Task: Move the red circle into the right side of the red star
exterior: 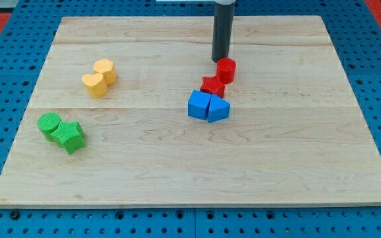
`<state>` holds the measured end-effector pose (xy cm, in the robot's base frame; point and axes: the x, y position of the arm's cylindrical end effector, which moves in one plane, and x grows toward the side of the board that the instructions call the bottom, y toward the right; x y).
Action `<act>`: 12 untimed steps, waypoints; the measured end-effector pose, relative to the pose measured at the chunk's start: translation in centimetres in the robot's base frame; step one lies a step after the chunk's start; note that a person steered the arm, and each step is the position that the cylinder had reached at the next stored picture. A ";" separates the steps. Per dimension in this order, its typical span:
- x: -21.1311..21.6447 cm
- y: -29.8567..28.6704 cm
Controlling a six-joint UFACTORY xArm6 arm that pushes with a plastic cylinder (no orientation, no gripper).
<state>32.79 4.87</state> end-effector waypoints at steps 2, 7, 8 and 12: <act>5.0 3.6; 8.1 8.0; 8.0 7.3; 9.0 5.8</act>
